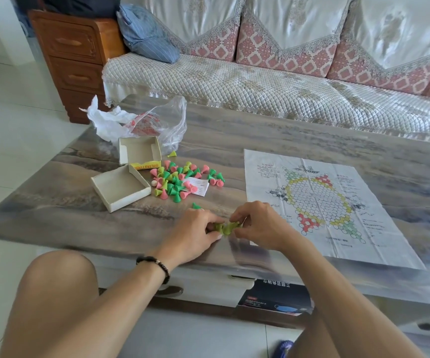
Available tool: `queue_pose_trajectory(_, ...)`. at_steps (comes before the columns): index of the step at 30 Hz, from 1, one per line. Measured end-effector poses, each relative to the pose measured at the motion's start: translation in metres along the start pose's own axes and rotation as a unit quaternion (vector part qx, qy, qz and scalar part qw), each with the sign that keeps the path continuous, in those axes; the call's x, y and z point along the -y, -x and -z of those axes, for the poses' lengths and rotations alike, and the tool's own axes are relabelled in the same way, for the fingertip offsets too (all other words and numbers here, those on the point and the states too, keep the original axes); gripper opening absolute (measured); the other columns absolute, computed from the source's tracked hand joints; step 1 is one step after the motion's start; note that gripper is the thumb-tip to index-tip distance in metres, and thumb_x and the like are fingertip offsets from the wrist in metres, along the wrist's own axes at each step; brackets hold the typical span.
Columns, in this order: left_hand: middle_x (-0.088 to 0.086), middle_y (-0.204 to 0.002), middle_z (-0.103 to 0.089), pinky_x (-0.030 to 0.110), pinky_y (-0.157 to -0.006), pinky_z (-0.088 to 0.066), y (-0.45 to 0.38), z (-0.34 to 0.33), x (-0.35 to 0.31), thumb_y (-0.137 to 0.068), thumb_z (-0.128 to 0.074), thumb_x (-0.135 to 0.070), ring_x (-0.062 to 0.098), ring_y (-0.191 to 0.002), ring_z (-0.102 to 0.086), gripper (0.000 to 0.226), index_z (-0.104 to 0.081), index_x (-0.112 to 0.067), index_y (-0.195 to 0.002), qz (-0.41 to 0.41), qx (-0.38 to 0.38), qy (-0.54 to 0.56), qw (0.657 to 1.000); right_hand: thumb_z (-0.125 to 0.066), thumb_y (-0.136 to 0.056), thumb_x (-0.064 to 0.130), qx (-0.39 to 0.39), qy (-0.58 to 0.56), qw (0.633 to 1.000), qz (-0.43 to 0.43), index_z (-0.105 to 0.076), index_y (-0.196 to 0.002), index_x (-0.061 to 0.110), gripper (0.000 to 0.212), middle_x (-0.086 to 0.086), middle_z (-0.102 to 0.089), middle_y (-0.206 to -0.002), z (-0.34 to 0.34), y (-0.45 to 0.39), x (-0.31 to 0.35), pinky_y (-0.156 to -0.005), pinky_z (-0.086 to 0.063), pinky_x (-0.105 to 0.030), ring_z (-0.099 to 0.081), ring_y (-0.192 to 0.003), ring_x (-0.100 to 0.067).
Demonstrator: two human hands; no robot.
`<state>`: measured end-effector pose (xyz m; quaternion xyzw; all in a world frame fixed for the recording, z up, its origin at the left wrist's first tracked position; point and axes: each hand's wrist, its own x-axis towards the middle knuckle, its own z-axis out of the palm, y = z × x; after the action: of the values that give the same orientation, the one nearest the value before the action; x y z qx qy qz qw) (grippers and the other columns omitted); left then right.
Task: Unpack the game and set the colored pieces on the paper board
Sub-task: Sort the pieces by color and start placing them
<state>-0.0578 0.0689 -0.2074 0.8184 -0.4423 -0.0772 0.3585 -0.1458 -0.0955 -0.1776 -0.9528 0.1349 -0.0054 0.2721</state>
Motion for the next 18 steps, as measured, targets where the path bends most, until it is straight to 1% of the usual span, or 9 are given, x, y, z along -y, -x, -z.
queue_pose_trajectory(2,-0.004,-0.09,-0.069,0.018,-0.07,-0.048,-0.004,-0.007,-0.004,-0.083,-0.073,-0.019,0.004,-0.074,-0.057,0.033,-0.07,-0.022,-0.116,-0.006,0.001,0.009,1.0,-0.076,-0.075,0.019,-0.006,-0.007,1.0,-0.009,-0.072,-0.095,0.015,0.021,0.003,-0.069,-0.086,0.001,0.005,-0.007,-0.071,-0.054,-0.026,-0.064,-0.077,-0.012)
queue_pose_trajectory(4,-0.003,-0.092,-0.07,0.015,-0.07,-0.045,-0.006,-0.01,-0.007,-0.082,-0.073,-0.019,0.003,-0.074,-0.057,0.033,-0.07,-0.021,-0.115,-0.007,0.002,0.01,1.0,-0.075,-0.074,0.019,-0.008,-0.016,1.0,-0.013,-0.072,-0.094,0.016,0.02,0.003,-0.07,-0.086,0.001,0.008,-0.011,-0.074,-0.055,-0.031,-0.065,-0.078,-0.013)
queue_pose_trajectory(6,-0.004,-0.092,-0.07,0.013,-0.069,-0.047,-0.008,-0.01,-0.006,-0.081,-0.074,-0.018,0.002,-0.074,-0.059,0.036,-0.07,-0.021,-0.116,-0.004,0.008,0.016,1.0,-0.075,-0.073,0.023,-0.005,-0.007,1.0,-0.006,-0.07,-0.096,0.019,0.025,0.005,-0.068,-0.089,0.002,0.01,-0.01,-0.074,-0.055,-0.029,-0.064,-0.078,-0.011)
queue_pose_trajectory(8,-0.009,-0.087,-0.067,0.011,-0.068,-0.047,-0.008,-0.004,-0.003,-0.08,-0.074,-0.017,0.001,-0.075,-0.06,0.04,-0.068,-0.023,-0.119,0.001,0.018,0.02,1.0,-0.074,-0.072,0.031,-0.003,-0.004,1.0,0.001,-0.069,-0.102,0.023,0.032,0.008,-0.065,-0.094,0.006,0.01,-0.007,-0.073,-0.053,-0.025,-0.063,-0.078,-0.008)
queue_pose_trajectory(11,-0.012,-0.084,-0.062,0.006,-0.065,-0.043,-0.005,0.01,0.006,-0.08,-0.07,-0.012,-0.002,-0.073,-0.057,0.041,-0.068,-0.027,-0.118,-0.004,0.008,0.007,1.0,-0.067,-0.078,0.043,-0.01,-0.005,1.0,0.004,-0.068,-0.105,0.025,0.033,0.009,-0.064,-0.095,0.018,0.004,-0.001,-0.073,-0.051,-0.024,-0.061,-0.081,-0.006)
queue_pose_trajectory(13,-0.011,-0.087,-0.065,0.005,-0.063,-0.042,-0.003,0.019,0.013,-0.081,-0.068,-0.012,-0.003,-0.072,-0.058,0.038,-0.069,-0.027,-0.116,-0.001,-0.019,0.006,1.0,-0.063,-0.082,0.044,-0.018,-0.003,1.0,0.005,-0.068,-0.104,0.022,0.031,0.007,-0.066,-0.094,0.022,-0.006,0.004,-0.074,-0.052,-0.026,-0.062,-0.081,-0.007)
queue_pose_trajectory(15,-0.012,-0.088,-0.068,0.008,-0.062,-0.043,-0.003,0.027,0.021,-0.082,-0.069,-0.014,-0.002,-0.073,-0.06,0.03,-0.072,-0.026,-0.109,0.001,-0.071,0.003,0.997,-0.061,-0.086,0.038,-0.036,0.002,0.999,0.01,-0.07,-0.102,0.018,0.027,0.005,-0.068,-0.091,0.022,-0.02,0.01,-0.075,-0.052,-0.027,-0.062,-0.081,-0.009)
queue_pose_trajectory(18,-0.015,-0.083,-0.067,0.024,-0.065,-0.052,-0.009,0.038,0.035,-0.08,-0.071,-0.016,0.002,-0.07,-0.06,0.02,-0.074,-0.022,-0.099,0.026,-0.163,-0.037,0.986,-0.06,-0.088,0.026,-0.073,0.009,0.997,0.016,-0.073,-0.098,0.014,0.02,0.001,-0.07,-0.089,0.015,-0.048,0.018,-0.077,-0.052,-0.03,-0.063,-0.083,-0.014)
